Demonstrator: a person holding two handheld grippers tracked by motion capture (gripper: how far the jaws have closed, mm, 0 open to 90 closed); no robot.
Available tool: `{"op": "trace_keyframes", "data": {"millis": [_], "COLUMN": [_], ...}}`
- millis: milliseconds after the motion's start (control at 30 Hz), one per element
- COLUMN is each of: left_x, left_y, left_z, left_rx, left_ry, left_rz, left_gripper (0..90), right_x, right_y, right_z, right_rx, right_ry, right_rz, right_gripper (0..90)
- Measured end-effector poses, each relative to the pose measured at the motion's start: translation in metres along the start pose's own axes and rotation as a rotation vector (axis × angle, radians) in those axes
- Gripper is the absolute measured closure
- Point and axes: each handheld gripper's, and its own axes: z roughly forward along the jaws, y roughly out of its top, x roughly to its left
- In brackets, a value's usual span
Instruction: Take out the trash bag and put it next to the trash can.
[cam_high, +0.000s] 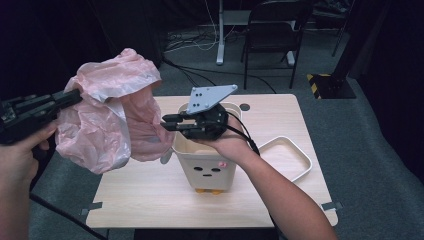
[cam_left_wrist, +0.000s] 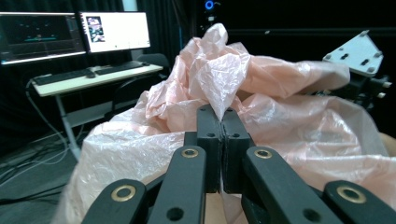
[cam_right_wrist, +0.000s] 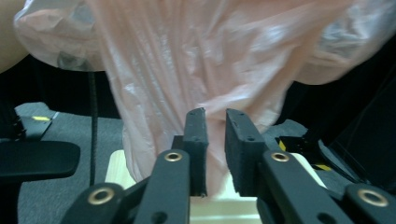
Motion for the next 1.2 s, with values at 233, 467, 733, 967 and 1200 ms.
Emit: {"op": "trace_keyframes", "data": {"millis": [233,467,733,967,1200], "left_x": [0.004,0.01,0.017,0.021,0.028], "left_y": [-0.01,-0.026,-0.047,-0.059,-0.071], "left_z": [0.014,0.032,0.043,0.06,0.074], "left_rx": [0.027,0.107,0.152,0.162,0.177], "left_ry": [-0.038,-0.002,0.034,0.024,0.026], "left_rz": [-0.014,-0.022,-0.04,-0.057,-0.08], "left_gripper": [88.7,88.7,88.6,88.6,88.6], "right_x": [-0.001,0.0,0.002,0.01,0.017], "right_y": [-0.001,-0.007,-0.02,-0.031,-0.04], "right_z": [-0.018,-0.033,-0.053,-0.064,-0.076], "right_rx": [-0.011,-0.017,-0.023,-0.03,-0.043], "right_ry": [-0.056,-0.076,-0.109,-0.124,-0.145], "right_rz": [-0.004,0.013,0.032,0.039,0.039], "right_gripper": [70.8,62.2,58.5,56.2,56.0]}}
